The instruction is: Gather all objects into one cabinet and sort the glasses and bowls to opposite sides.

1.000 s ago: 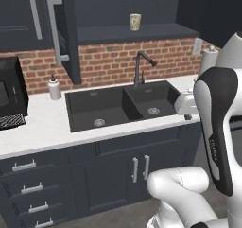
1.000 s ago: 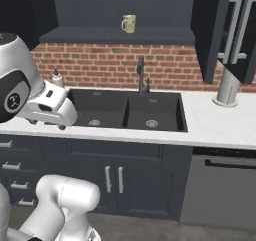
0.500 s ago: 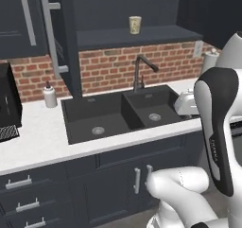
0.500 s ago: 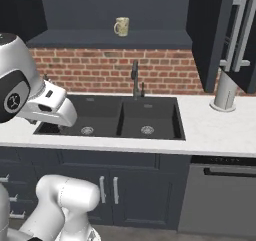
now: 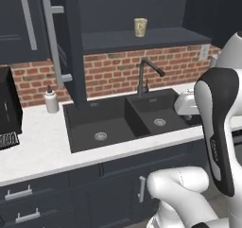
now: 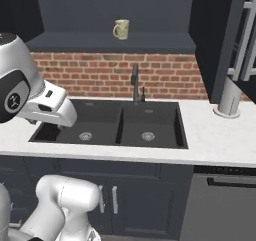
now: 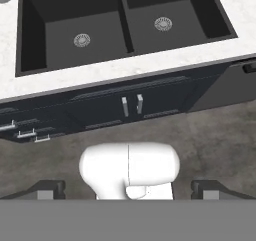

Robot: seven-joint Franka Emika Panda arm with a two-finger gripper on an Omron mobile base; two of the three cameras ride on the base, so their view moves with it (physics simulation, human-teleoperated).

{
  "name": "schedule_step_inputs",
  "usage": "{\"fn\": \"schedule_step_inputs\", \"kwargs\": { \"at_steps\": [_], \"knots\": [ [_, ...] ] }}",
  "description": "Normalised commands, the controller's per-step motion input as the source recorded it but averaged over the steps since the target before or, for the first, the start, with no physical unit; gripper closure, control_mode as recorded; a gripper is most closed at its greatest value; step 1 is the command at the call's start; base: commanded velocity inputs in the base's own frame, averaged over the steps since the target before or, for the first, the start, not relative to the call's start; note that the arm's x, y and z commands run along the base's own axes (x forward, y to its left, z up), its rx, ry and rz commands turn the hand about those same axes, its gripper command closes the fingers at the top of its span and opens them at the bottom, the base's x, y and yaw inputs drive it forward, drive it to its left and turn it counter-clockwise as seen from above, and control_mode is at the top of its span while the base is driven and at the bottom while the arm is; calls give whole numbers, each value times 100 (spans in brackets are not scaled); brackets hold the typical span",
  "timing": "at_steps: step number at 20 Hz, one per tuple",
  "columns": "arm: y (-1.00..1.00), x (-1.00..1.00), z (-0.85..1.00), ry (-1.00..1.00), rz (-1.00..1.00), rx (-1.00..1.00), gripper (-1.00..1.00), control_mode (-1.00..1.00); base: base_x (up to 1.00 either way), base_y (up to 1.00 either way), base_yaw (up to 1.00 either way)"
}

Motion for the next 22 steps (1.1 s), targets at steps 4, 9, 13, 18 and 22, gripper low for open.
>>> {"fn": "schedule_step_inputs", "kwargs": {
  "at_steps": [4,9,13,18,22],
  "knots": [
    [0,0,0,0,0,0,-100,100,42,7,7],
    [0,0,0,0,0,0,-100,100,43,2,18],
    [0,0,0,0,0,0,-100,100,43,0,23],
    [0,0,0,0,0,0,-100,100,52,-7,18],
    [0,0,0,0,0,0,-100,100,64,-25,6]
  ]
}}
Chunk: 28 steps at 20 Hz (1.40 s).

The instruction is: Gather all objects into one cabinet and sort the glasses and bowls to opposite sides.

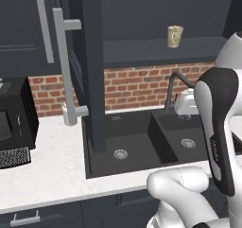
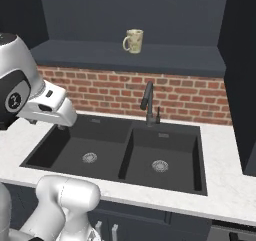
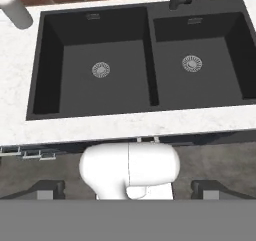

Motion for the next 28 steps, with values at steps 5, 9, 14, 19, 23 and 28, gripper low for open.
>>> {"fn": "schedule_step_inputs", "kwargs": {
  "at_steps": [5,9,14,19,23,28],
  "knots": [
    [-38,40,5,-4,0,3,-100,-100,0,0,0],
    [-7,5,30,-29,-3,1,-100,-100,0,0,0],
    [-2,17,45,-33,0,0,-100,-100,0,0,0],
    [0,3,46,-35,0,0,-100,-100,0,0,0],
    [0,13,40,-23,-4,0,-100,-100,0,0,0],
    [-15,18,32,-7,-9,0,-100,-100,0,0,0]
  ]
}}
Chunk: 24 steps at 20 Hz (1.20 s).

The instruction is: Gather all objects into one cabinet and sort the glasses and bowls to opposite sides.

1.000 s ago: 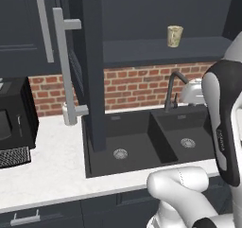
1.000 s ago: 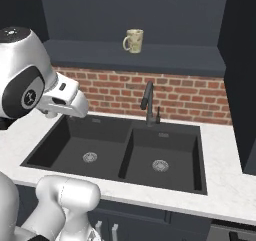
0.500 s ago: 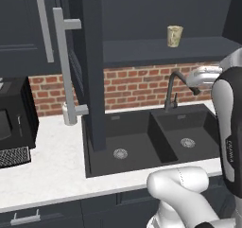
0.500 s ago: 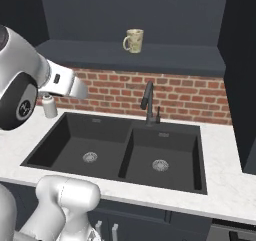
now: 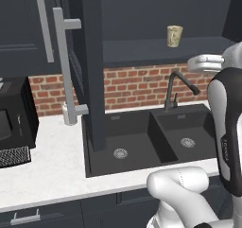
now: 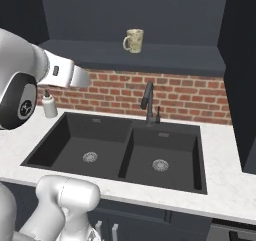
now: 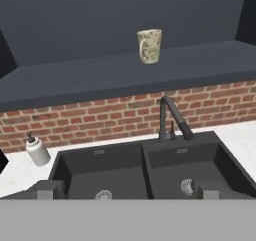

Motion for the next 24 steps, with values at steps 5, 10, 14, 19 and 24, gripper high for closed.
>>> {"fn": "schedule_step_inputs", "kwargs": {
  "at_steps": [5,10,14,19,24],
  "knots": [
    [-27,36,11,0,-13,0,-100,-100,0,0,0],
    [-17,49,0,0,-14,0,-100,-100,0,0,0],
    [0,53,0,0,-14,-1,-100,-100,0,0,0],
    [0,56,0,0,-14,0,-100,-100,0,0,0],
    [-1,51,0,0,-8,0,-100,-100,0,0,0]
  ]
}}
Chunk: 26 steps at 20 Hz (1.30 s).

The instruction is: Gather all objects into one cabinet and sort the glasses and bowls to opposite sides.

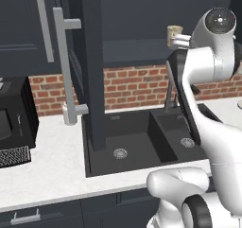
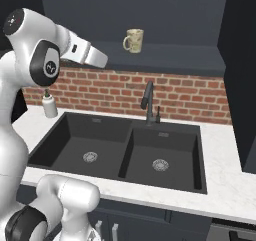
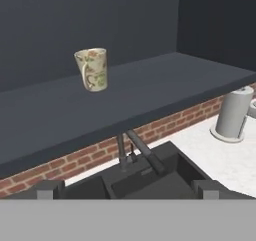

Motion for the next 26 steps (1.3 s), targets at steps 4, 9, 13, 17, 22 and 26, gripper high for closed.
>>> {"fn": "schedule_step_inputs", "kwargs": {
  "at_steps": [4,9,13,17,22,26],
  "knots": [
    [-2,49,0,0,0,0,-100,-100,0,0,0],
    [0,45,-1,0,0,0,-100,-100,0,0,0],
    [0,46,-1,0,0,0,-100,-100,0,0,0],
    [0,27,0,0,0,0,-100,-100,0,0,0],
    [-2,22,0,0,0,0,-100,-100,0,0,0],
    [0,15,0,0,0,0,-100,-100,0,0,0]
  ]
}}
